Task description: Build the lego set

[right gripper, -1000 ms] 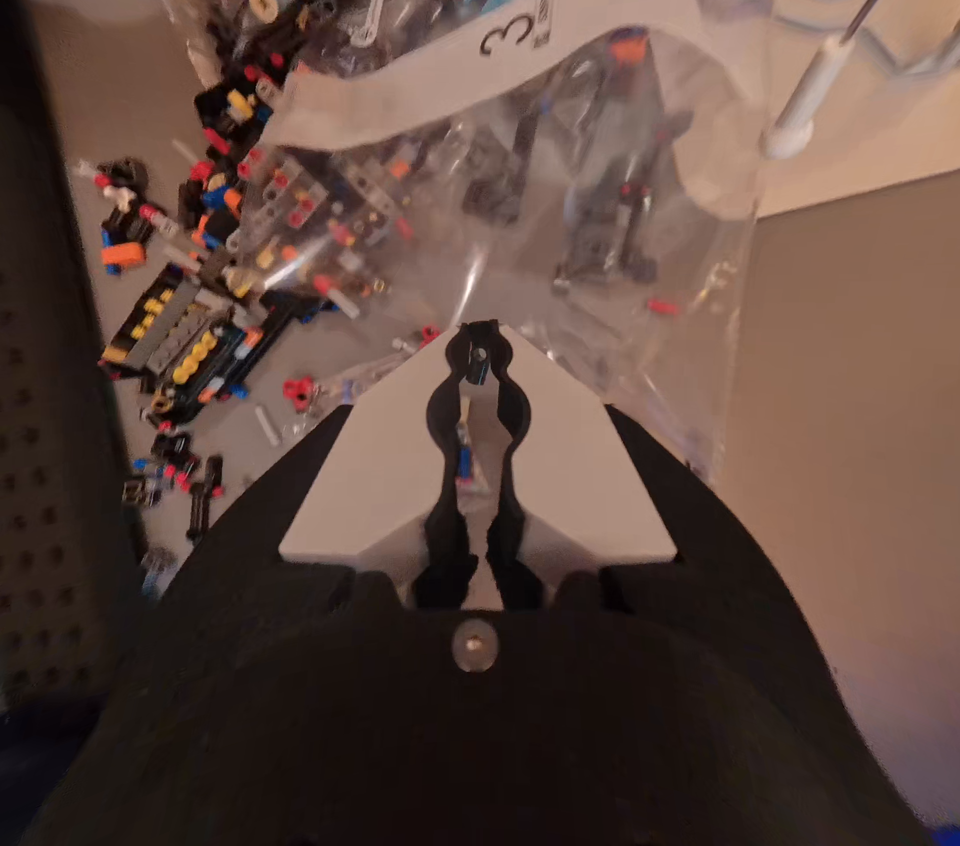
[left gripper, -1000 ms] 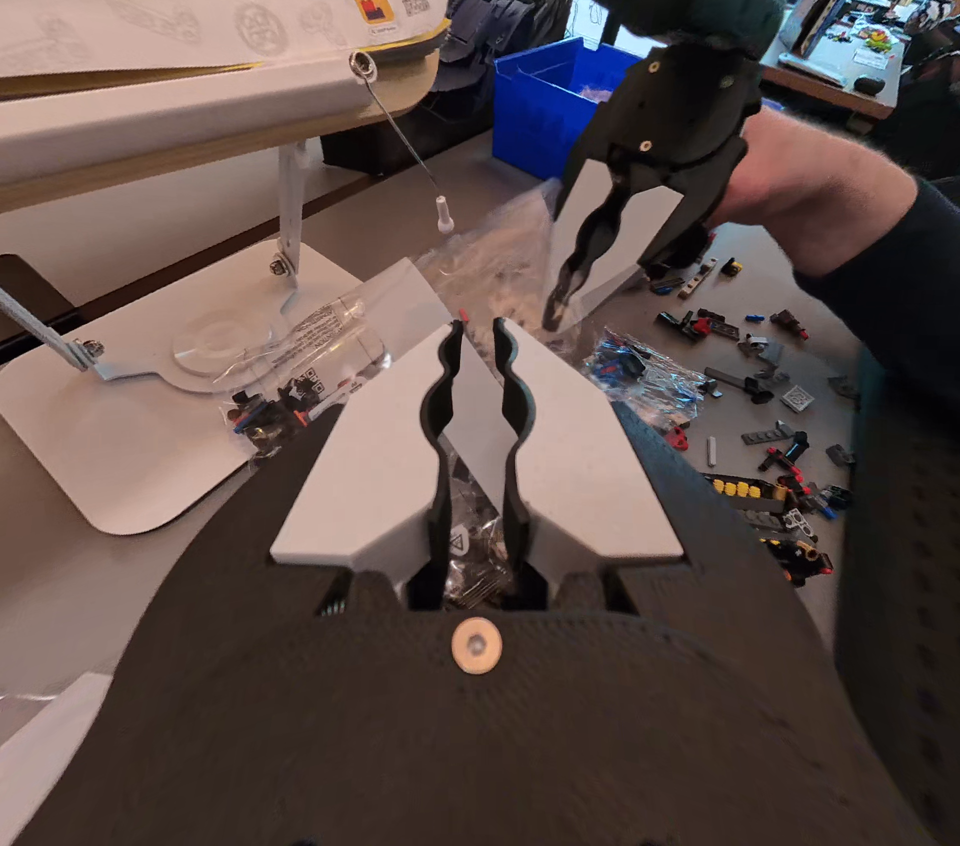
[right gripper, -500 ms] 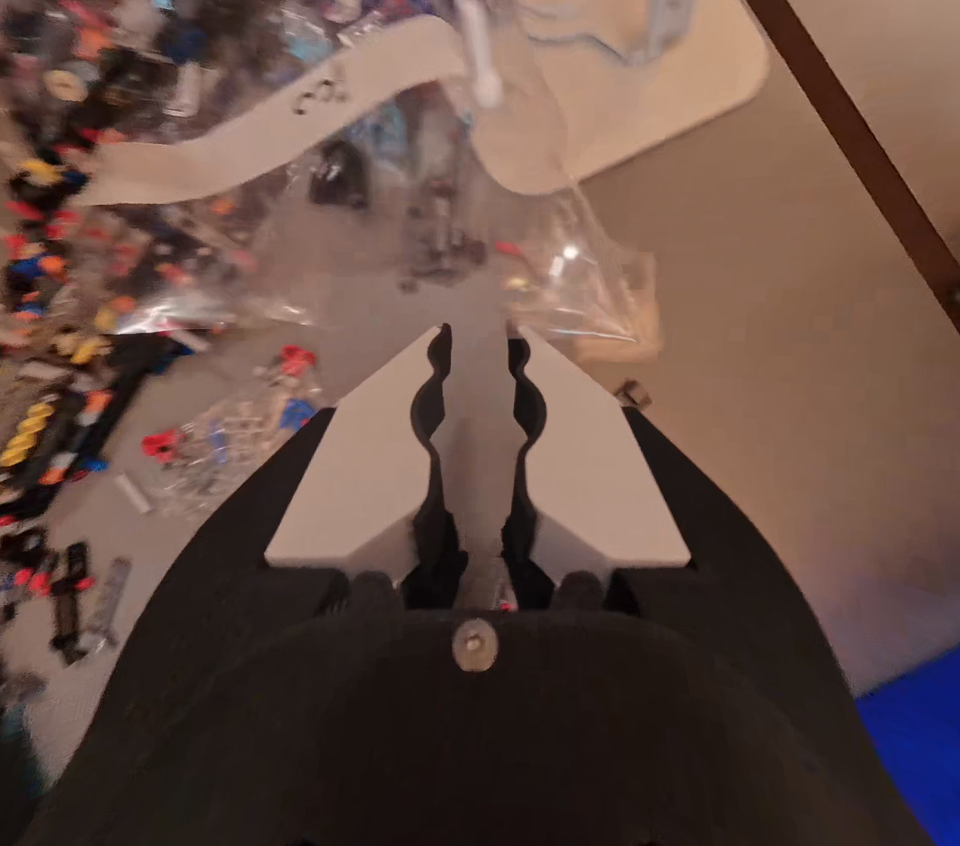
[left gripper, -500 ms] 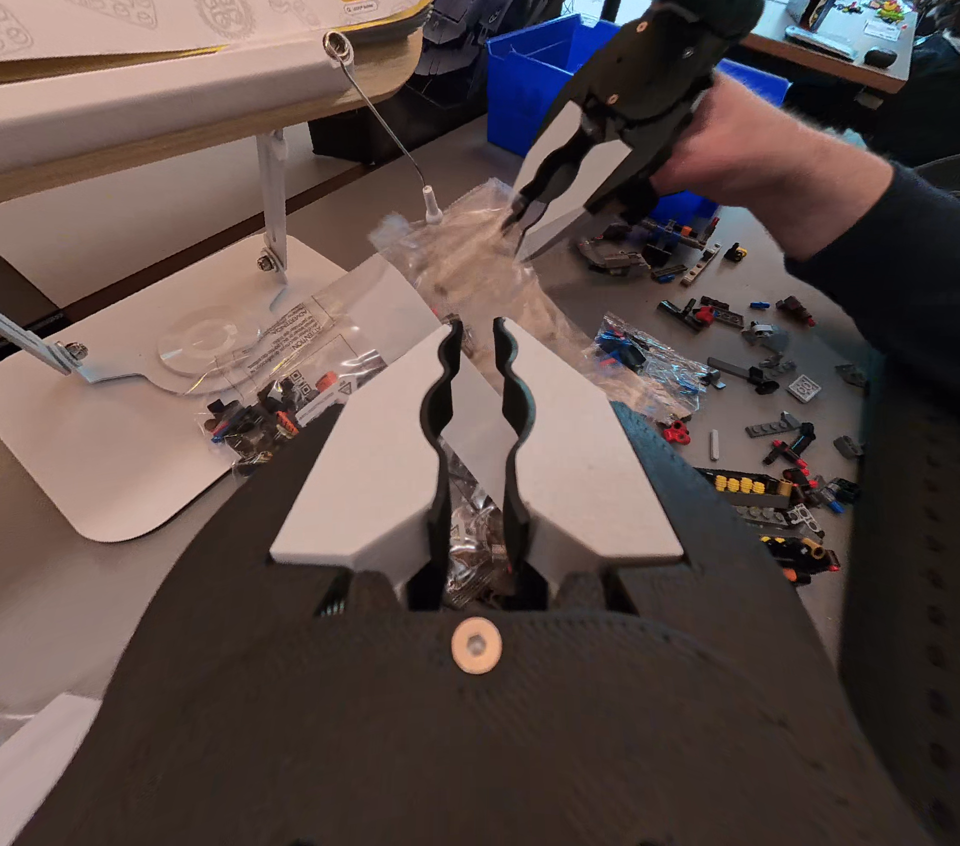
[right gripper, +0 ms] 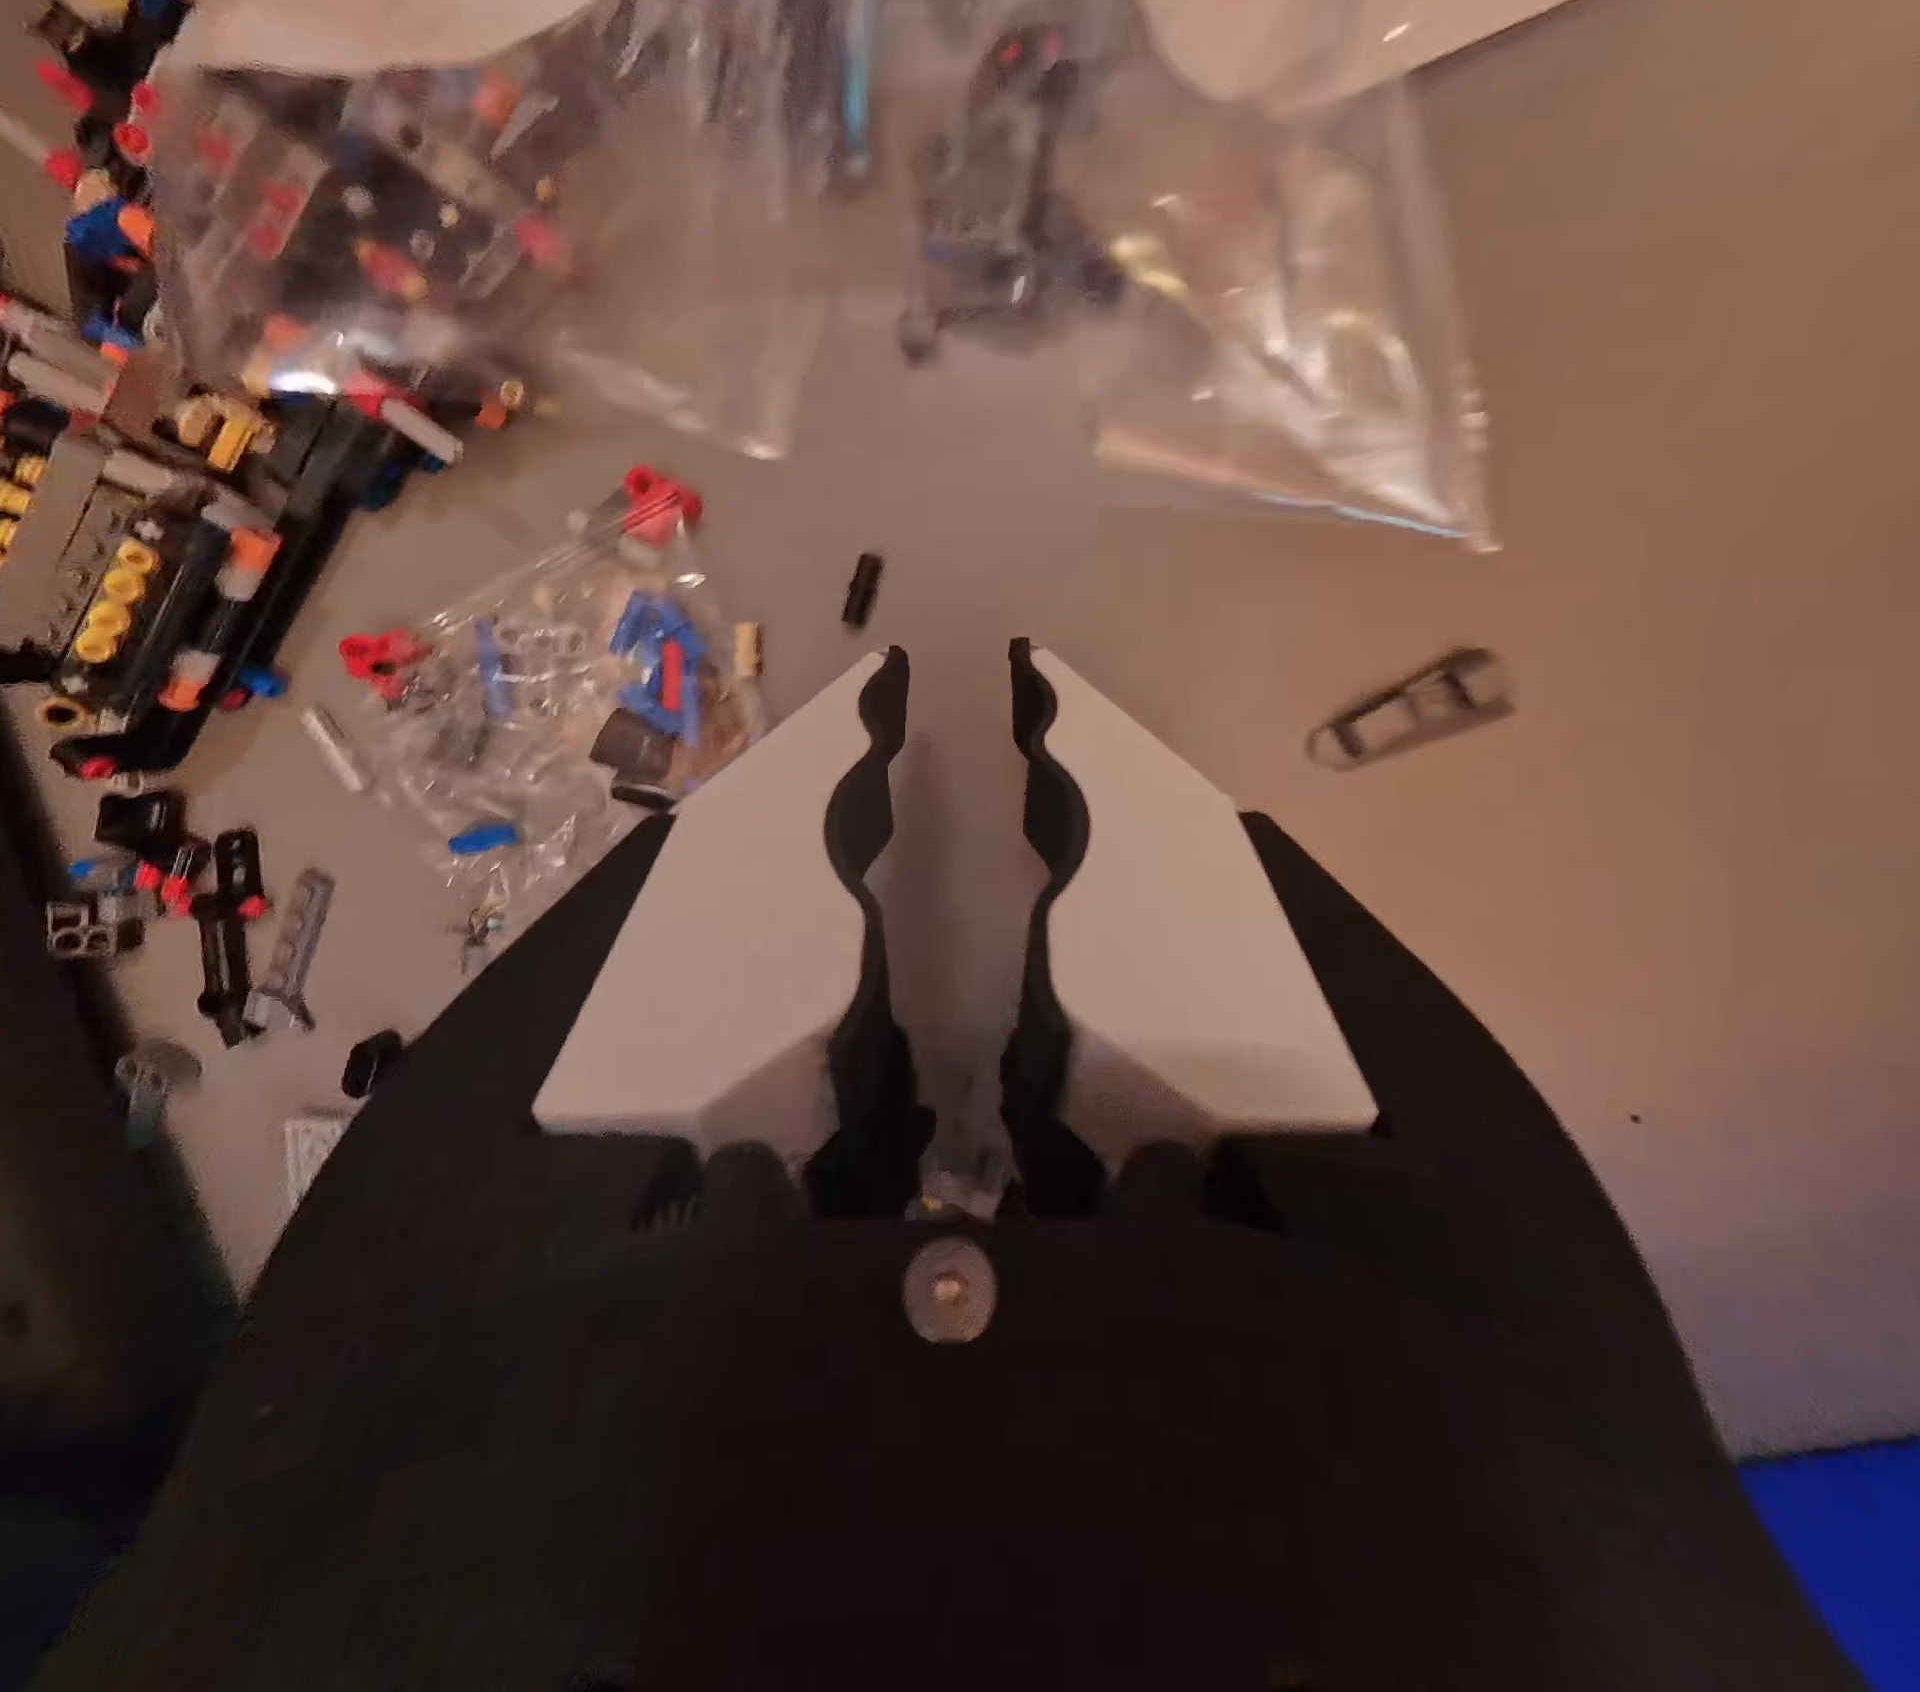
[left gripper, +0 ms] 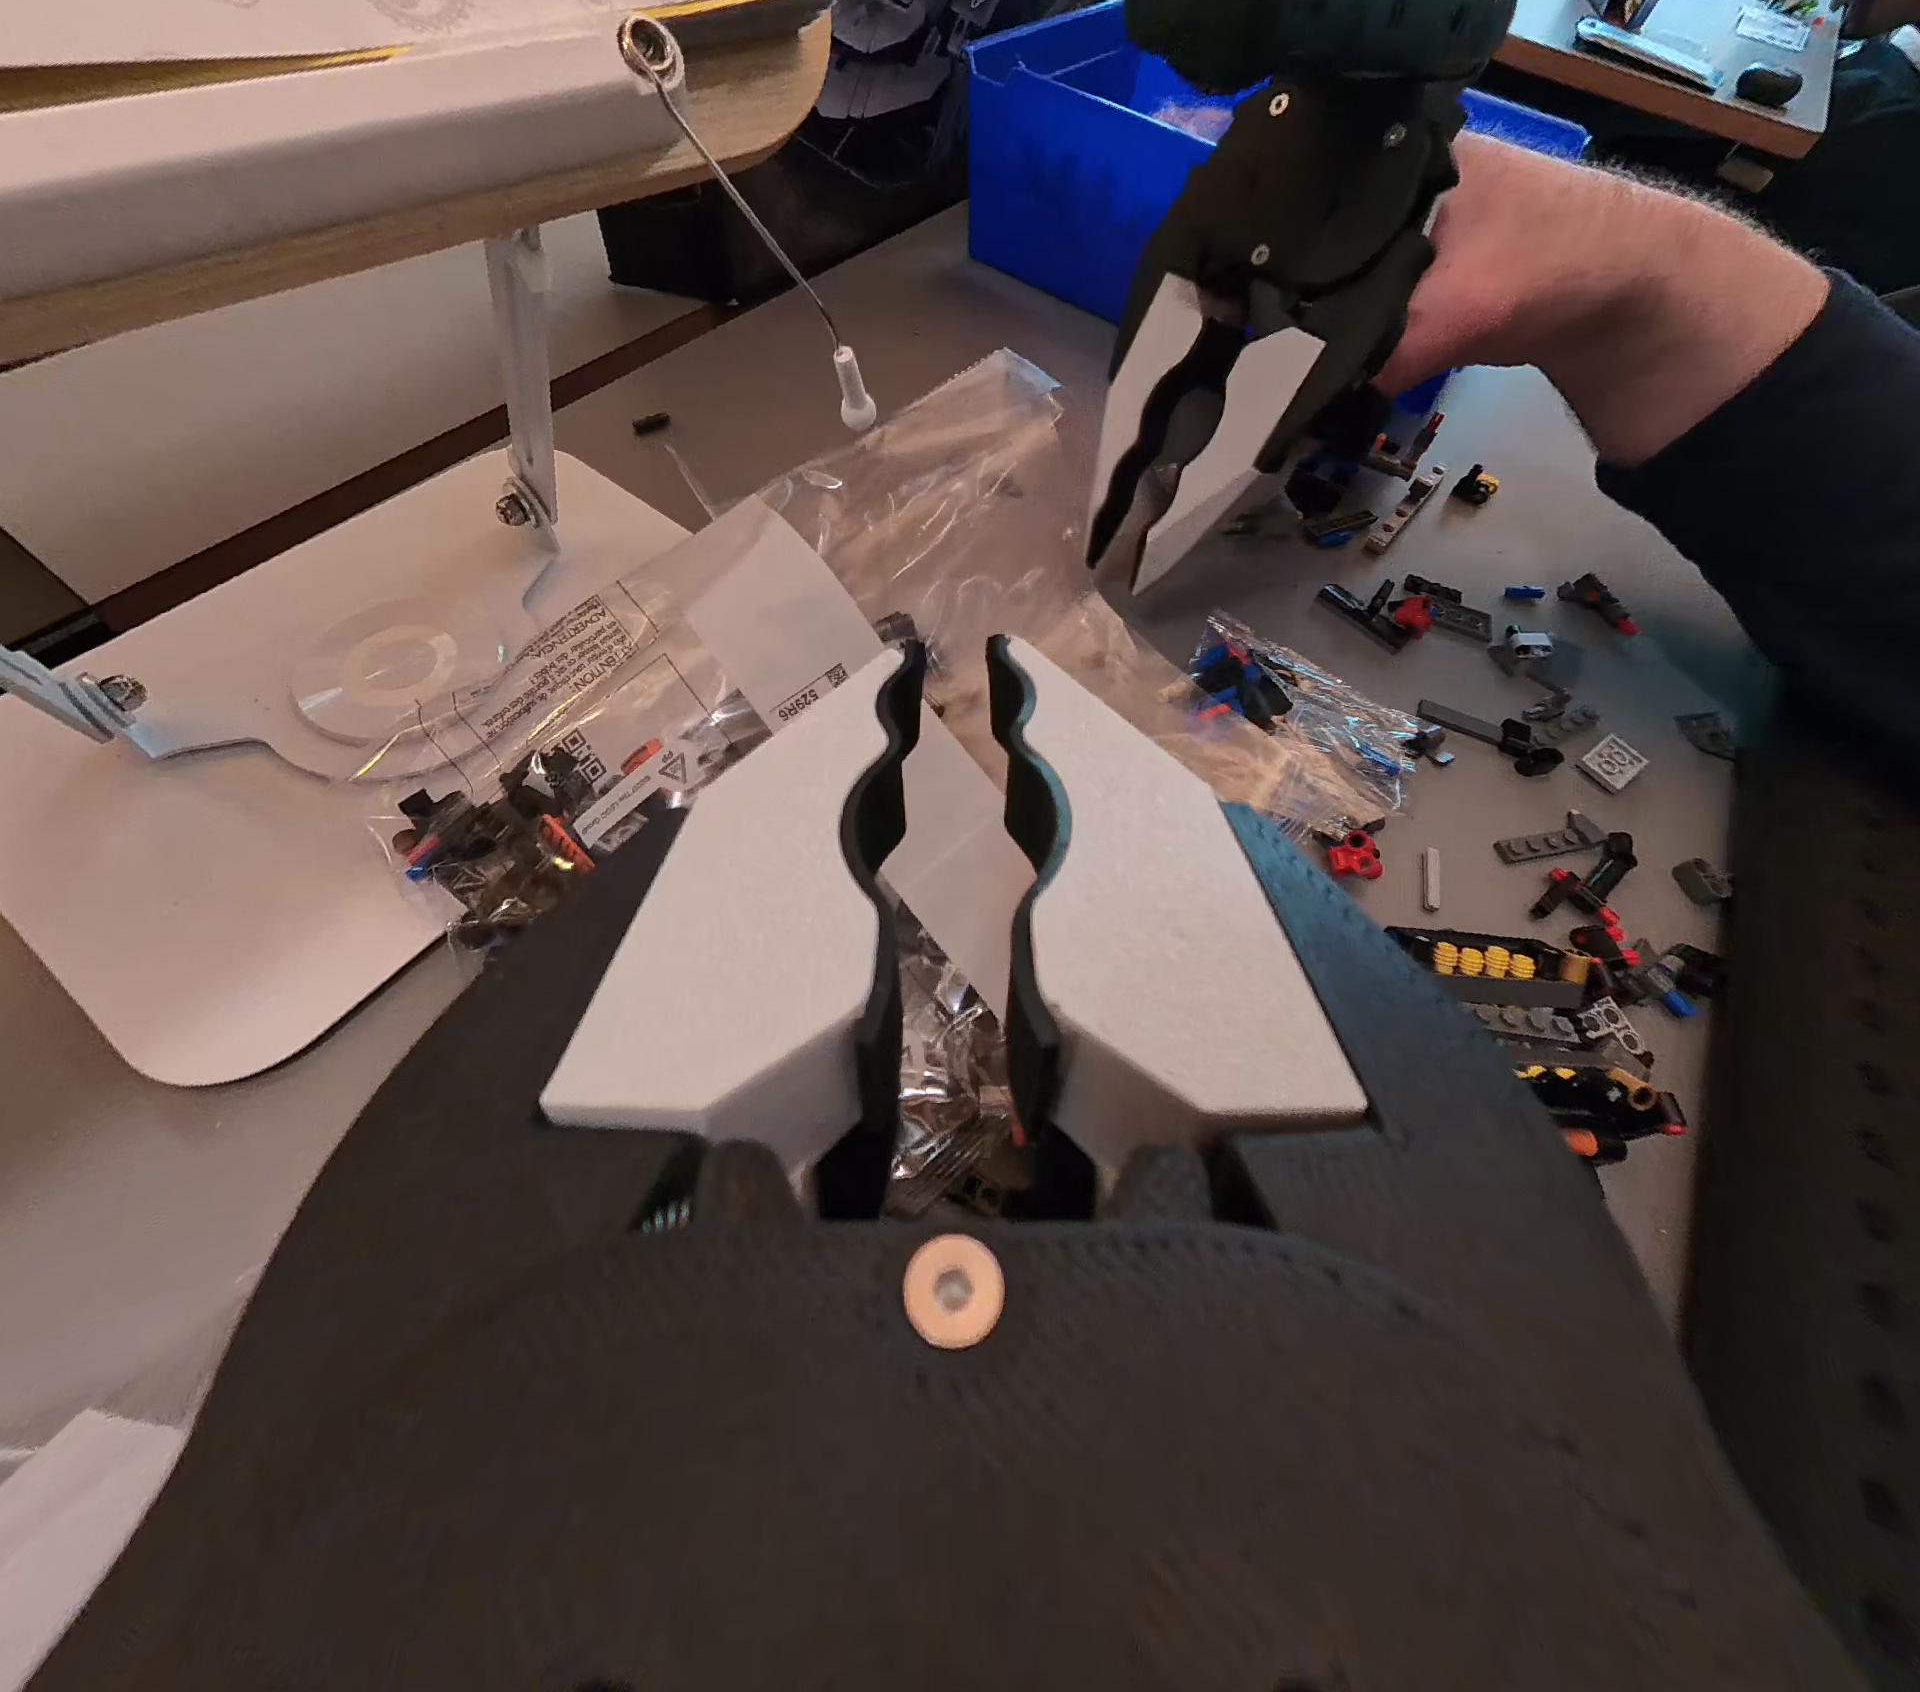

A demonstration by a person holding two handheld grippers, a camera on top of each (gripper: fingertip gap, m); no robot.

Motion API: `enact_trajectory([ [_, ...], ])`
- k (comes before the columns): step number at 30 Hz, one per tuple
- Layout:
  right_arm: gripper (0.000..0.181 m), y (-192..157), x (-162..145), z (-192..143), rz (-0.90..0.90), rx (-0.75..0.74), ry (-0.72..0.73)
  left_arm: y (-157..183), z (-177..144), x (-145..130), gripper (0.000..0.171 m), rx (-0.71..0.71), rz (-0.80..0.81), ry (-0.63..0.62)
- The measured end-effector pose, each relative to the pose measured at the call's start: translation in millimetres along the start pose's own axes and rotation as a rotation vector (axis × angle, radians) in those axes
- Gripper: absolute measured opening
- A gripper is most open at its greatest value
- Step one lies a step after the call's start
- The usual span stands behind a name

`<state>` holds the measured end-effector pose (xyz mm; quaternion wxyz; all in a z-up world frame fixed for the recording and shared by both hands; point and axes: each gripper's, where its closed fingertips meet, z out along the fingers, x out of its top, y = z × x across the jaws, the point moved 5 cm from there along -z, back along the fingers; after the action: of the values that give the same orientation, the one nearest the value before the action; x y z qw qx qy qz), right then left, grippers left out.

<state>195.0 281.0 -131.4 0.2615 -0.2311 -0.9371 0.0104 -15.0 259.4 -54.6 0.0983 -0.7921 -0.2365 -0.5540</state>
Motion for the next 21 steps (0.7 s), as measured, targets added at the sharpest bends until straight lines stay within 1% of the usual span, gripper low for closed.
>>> enact_trajectory([
  [6, 0.020, -14.0, 3.0, 26.3, -0.035, 0.055, -0.075, 0.0, 1.7, -0.9, 0.010, 0.001, -0.003, -0.004],
  [7, 0.016, -14.9, 5.1, 28.5, -0.035, 0.054, -0.071, 0.1, 1.7, -0.9, 0.010, 0.000, -0.003, -0.005],
  [8, 0.016, -15.4, 6.1, 29.5, -0.031, 0.054, -0.075, 0.1, 1.6, -0.7, 0.010, 0.000, -0.003, -0.004],
  [10, 0.010, -15.7, 5.6, 29.4, -0.041, 0.042, -0.086, -0.1, 1.6, -0.7, 0.010, 0.001, -0.003, -0.004],
  [11, 0.002, -17.7, 4.7, 29.6, -0.053, 0.051, -0.092, -0.2, 1.7, -0.8, 0.010, 0.001, -0.003, -0.004],
  [16, 0.002, -19.8, 3.1, 27.7, -0.069, 0.051, -0.104, 0.7, 1.6, -0.5, 0.010, 0.002, 0.002, -0.005],
  [21, 0.001, -19.1, 5.5, 17.9, -0.049, 0.084, -0.038, 1.2, 0.9, 0.4, 0.010, 0.003, 0.004, -0.002],
])
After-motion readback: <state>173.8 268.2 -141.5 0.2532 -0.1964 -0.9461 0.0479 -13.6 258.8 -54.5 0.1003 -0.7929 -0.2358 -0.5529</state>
